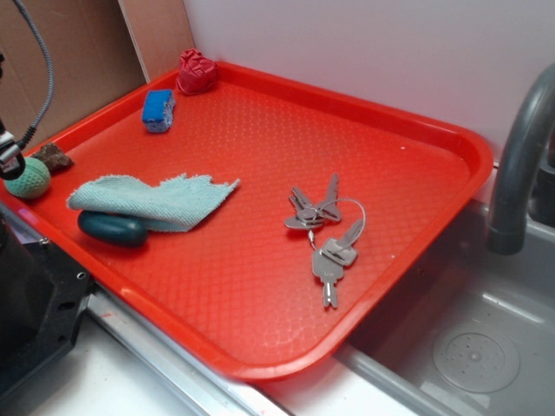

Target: Grab the green ball.

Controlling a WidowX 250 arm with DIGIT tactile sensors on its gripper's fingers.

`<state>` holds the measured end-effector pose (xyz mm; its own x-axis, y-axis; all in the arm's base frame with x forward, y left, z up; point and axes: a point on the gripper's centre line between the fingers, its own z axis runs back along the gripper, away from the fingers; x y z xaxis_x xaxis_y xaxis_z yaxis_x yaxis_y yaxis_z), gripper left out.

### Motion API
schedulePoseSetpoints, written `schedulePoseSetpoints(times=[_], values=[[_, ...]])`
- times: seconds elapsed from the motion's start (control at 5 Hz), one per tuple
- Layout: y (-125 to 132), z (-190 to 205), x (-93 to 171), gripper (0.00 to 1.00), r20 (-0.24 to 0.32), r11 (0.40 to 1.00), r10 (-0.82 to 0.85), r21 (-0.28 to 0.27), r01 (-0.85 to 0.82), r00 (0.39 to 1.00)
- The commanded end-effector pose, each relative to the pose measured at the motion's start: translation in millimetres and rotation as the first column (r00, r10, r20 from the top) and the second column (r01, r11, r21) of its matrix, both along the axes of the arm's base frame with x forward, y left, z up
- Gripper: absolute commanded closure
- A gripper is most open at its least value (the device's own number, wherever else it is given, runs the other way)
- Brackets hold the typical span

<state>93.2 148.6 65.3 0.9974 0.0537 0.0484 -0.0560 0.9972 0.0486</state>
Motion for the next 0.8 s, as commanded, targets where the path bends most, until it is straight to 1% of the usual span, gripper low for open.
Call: schedulePoseSetpoints(times=[0.0, 0.2, 0.4, 0.6], values=[[-10, -36, 30, 0.0, -0.03, 0.999, -0.04, 0.0, 0.04, 0.999], [-19, -43, 38, 1.0, -0.055, 0.998, -0.028, 0.049, 0.031, 0.998], [-23, -30, 39, 1.0, -0.042, 0.998, -0.014, 0.056, 0.016, 0.999], [-32, 4, 29, 1.0, -0.05, 0.997, 0.03, 0.066, -0.026, 0.998]])
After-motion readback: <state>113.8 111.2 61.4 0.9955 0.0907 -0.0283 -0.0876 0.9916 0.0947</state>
